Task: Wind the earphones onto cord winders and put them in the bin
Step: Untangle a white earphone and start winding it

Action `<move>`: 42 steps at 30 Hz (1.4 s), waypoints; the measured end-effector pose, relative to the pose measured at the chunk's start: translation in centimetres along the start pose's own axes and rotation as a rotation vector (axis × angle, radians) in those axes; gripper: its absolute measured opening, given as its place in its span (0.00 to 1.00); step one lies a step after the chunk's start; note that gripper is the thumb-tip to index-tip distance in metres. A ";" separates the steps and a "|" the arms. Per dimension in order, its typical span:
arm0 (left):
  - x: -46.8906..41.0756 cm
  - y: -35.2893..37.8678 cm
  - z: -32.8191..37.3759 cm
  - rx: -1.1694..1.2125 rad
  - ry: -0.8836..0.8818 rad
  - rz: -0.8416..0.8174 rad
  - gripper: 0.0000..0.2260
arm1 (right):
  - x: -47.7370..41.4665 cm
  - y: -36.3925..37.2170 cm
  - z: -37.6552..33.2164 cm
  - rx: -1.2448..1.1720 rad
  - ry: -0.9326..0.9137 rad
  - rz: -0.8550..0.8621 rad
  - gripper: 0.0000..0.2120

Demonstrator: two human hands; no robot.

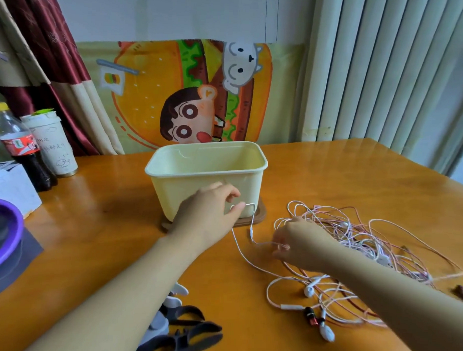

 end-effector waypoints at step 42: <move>3.7 -8.1 -13.6 1.531 -0.798 0.613 0.19 | 1.0 -10.1 12.3 -1.092 0.616 0.204 0.22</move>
Point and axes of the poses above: each hand's wrist, its own x-axis away from the middle knuckle, its own y-axis out of the palm, z = x × y, the point moved 10 cm from there along -x, towards the middle knuckle, and after that the axes turned 10 degrees about y, right-handed, at the moved point
